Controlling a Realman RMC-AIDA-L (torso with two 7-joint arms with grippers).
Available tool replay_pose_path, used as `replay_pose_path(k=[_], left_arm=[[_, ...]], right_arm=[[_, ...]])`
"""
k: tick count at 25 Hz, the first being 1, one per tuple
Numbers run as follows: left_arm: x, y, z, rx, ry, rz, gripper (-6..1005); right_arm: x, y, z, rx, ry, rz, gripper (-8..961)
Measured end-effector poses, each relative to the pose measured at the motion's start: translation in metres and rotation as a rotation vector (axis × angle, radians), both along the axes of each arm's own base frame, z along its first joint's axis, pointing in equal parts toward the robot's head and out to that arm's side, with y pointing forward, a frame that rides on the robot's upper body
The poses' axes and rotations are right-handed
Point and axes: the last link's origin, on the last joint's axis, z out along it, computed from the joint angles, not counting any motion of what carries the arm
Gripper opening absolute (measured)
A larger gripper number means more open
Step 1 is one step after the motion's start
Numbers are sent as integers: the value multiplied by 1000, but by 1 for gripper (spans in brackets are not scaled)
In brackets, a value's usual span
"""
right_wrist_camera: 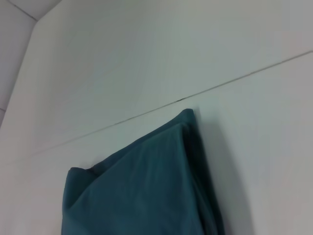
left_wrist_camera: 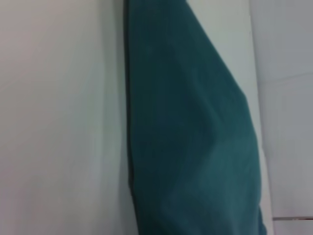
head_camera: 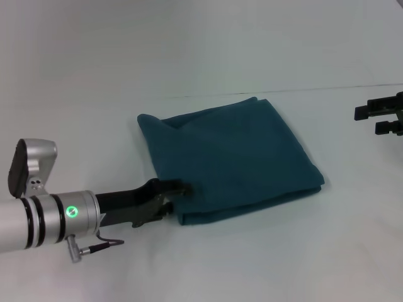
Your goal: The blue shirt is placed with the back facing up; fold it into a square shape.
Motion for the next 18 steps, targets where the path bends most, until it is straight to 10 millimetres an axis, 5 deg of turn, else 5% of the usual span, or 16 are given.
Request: replay_pose_path(k=[2,18], left_arm=[[-1,-1,3,4,-10,0,558],[-23,-15,10,1,-19,55,445]], right_arm=[[1,0,0,-1,0,-1,791],[0,0,-1,-5,1,2,791]])
